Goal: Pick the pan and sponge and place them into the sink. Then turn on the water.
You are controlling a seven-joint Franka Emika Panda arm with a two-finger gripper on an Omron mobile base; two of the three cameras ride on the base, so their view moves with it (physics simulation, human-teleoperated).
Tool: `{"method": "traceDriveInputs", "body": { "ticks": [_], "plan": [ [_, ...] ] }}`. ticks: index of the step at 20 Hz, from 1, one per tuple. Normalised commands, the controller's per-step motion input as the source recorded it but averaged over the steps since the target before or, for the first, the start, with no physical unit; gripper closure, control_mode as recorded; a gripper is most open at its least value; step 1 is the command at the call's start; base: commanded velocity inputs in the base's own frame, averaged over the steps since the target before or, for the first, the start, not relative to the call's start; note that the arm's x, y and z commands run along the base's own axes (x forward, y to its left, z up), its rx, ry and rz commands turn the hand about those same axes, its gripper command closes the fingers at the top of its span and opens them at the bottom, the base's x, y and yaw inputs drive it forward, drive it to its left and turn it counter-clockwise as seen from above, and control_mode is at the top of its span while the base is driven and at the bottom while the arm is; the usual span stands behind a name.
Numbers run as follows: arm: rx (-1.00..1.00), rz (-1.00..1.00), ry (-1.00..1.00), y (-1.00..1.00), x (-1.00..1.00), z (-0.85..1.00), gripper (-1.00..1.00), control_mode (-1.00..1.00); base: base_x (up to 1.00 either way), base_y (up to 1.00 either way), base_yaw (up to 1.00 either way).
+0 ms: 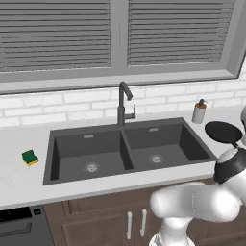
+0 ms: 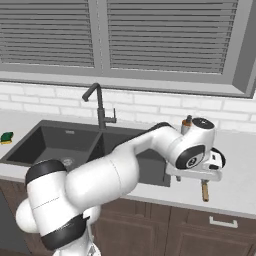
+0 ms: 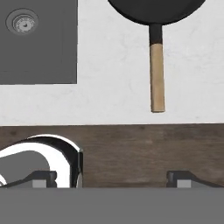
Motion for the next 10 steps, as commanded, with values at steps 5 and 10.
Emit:
{"method": "traceDriveInputs", "body": {
  "ticks": [5,10],
  "plan": [
    [0.00,0.01,0.00,-0.46,0.26,-0.29,-1.00,-1.00,0.00,0.00,0.00],
    [0.00,0.01,0.00,-0.33,0.29,-0.23,-1.00,-1.00,0.00,0.00,0.00]
  ]
}}
